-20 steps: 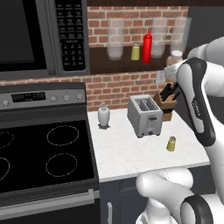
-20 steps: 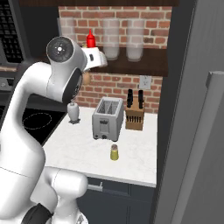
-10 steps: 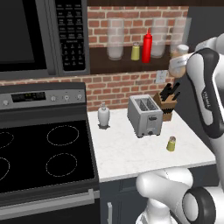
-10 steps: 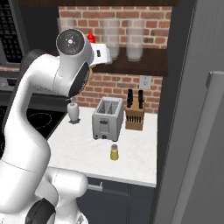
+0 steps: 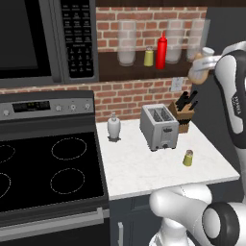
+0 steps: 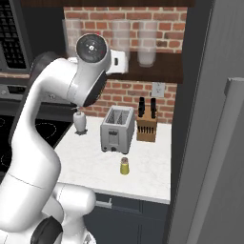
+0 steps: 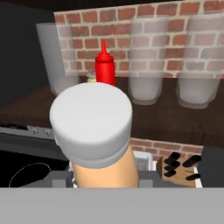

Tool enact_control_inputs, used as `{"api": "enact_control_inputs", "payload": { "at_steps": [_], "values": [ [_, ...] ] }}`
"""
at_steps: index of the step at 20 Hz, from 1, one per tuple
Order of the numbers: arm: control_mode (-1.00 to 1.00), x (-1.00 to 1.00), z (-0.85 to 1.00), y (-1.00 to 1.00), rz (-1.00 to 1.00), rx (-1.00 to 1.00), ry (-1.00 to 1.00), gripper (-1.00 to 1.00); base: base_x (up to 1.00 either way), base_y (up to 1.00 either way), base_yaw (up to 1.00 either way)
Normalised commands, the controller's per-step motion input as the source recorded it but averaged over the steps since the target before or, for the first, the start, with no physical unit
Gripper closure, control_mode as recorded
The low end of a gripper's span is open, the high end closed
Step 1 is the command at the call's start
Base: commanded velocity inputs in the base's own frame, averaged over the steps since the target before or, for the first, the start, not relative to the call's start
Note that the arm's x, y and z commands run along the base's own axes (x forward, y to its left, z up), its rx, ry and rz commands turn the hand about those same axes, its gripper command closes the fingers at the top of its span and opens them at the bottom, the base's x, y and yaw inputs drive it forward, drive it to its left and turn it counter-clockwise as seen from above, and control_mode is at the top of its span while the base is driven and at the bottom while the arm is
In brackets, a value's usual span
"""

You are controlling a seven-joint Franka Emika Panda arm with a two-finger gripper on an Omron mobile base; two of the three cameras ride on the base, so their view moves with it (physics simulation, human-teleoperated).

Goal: Put the shaker and condiment bottle from the counter next to their counterparts in the cabinet.

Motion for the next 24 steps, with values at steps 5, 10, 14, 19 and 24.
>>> {"api": "enact_control_inputs", "payload": {
  "at_steps": [5,10,14,19,24],
  "values": [
    [-1.00,0.01,0.05,0.00,-0.03,0.07,0.00,1.00,0.00,0.00,0.00],
    [-1.00,0.19,0.06,0.00,-0.01,0.00,0.00,1.00,0.00,0.00,0.00],
    [-1.00,0.33,0.08,0.00,-0.01,0.00,0.00,1.00,0.00,0.00,0.00],
    [-1.00,0.32,0.05,0.00,0.00,0.00,0.00,1.00,0.00,0.00,0.00],
    [-1.00,0.29,0.00,0.00,0.00,0.00,0.00,1.00,0.00,0.00,0.00]
  ]
}}
